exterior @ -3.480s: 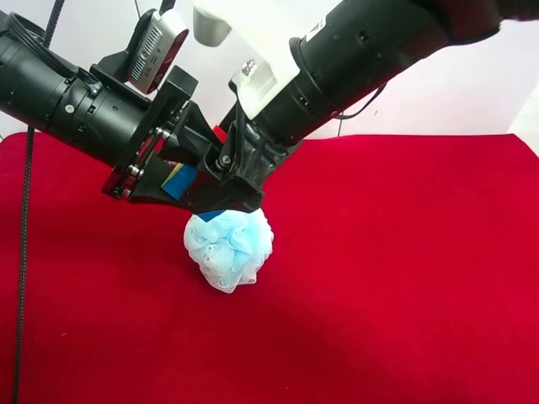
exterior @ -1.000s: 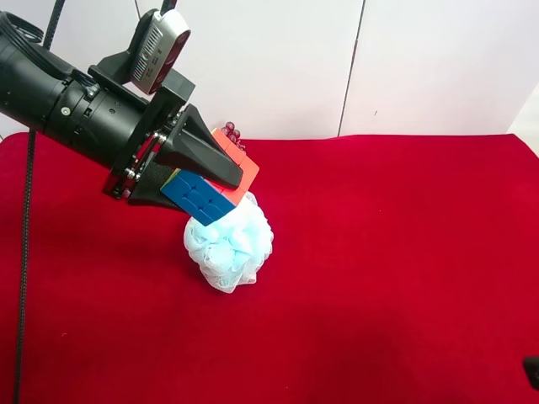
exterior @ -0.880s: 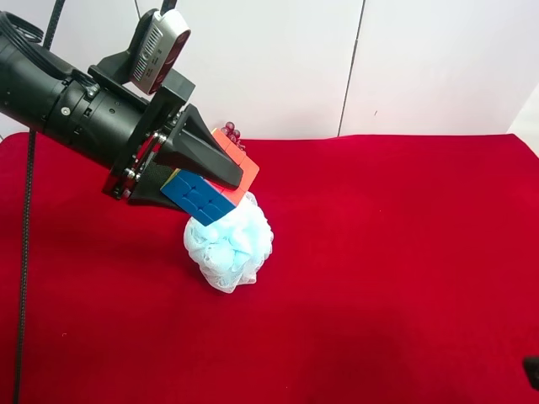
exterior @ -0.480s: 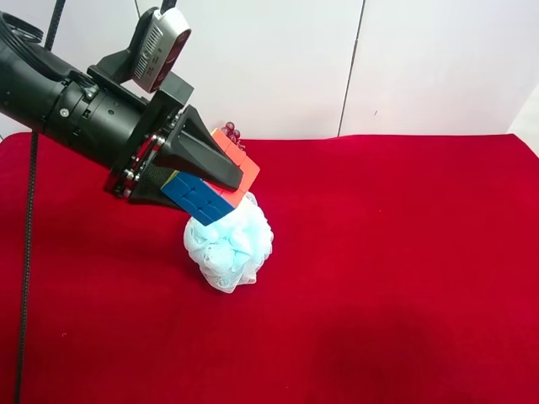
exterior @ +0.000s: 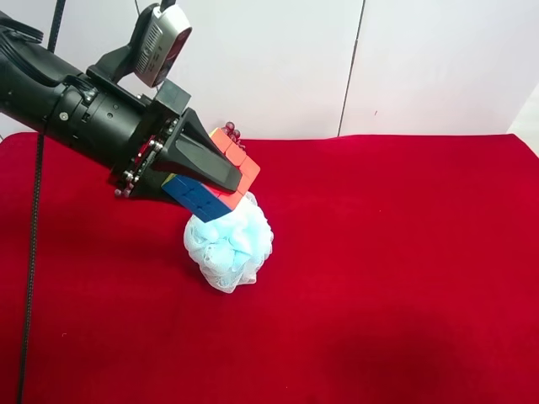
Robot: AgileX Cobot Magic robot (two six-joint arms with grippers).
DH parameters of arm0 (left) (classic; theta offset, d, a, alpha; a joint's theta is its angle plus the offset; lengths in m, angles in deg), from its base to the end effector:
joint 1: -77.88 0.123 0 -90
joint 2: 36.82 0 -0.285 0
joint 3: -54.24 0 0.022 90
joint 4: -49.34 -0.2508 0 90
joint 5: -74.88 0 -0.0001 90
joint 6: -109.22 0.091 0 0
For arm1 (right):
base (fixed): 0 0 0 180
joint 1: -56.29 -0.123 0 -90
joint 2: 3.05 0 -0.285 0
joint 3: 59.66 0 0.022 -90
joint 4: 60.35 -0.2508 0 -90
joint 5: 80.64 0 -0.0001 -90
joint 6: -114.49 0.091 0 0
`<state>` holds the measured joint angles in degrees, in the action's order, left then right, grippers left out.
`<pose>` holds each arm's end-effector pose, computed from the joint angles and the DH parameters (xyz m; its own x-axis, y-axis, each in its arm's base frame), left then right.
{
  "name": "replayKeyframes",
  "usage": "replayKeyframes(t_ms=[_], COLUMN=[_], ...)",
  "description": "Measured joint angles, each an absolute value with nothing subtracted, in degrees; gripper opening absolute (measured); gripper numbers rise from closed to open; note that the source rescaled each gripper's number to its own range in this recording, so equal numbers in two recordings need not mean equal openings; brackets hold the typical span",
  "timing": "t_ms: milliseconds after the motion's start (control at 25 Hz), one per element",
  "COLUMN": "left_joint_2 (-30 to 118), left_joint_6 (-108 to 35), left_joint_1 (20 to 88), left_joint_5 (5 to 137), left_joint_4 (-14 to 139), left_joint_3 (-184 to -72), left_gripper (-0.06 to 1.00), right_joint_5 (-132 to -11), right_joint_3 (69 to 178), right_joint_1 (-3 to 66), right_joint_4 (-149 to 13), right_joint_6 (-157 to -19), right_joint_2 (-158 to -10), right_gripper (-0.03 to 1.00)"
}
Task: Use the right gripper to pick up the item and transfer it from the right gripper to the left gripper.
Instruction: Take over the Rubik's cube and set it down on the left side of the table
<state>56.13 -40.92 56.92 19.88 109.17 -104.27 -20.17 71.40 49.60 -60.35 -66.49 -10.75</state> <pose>0.2422 -0.1618 0.2682 -0.9312 0.1641 -0.3255 0.3567 0.5945 -0.7207 -0.0041 -0.0005 0.2759 -0.4505 -0.0701 -0.8900 -0.1242 0.9921 -0.0152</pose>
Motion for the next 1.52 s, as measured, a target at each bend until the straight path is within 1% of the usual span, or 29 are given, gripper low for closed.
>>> replayKeyframes(t_ms=[160,400,520,680,800,920,1240,1520], left_joint_2=[56.13,56.13,56.13,56.13,56.13,56.13,56.88,62.81], left_joint_6=[-40.81,-42.97,-43.09,-45.74,-48.94,-50.06,-50.77,-53.78], left_joint_1=[58.31,66.69,71.05,74.76,75.5,75.5,75.5,75.5], left_joint_5=[21.65,22.23,24.81,29.38,31.9,35.54,51.75,54.33], left_joint_4=[106.54,96.84,88.77,75.55,68.48,65.26,63.98,63.91], left_joint_3=[-104.27,-104.27,-104.27,-104.27,-103.99,-101.62,-88.29,-87.65], left_gripper=[0.03,0.03,0.03,0.03,0.03,0.03,0.03,0.03], right_joint_5=[-20.17,-20.17,-20.17,-20.17,-20.17,-20.17,-20.17,-20.17], right_joint_3=[71.4,71.4,71.4,71.4,71.4,71.4,71.4,71.4], right_joint_1=[49.6,49.6,49.6,49.6,49.6,49.6,49.6,49.6], right_joint_4=[-60.35,-60.35,-60.35,-60.35,-60.35,-60.35,-60.35,-60.35], right_joint_6=[-66.49,-66.49,-66.44,-66.44,-66.44,-66.44,-66.44,-66.44], right_joint_2=[-10.75,-10.75,-10.75,-10.75,-10.75,-10.75,-10.75,-10.75], right_gripper=[1.0,1.0,1.0,1.0,1.0,1.0,1.0,1.0])
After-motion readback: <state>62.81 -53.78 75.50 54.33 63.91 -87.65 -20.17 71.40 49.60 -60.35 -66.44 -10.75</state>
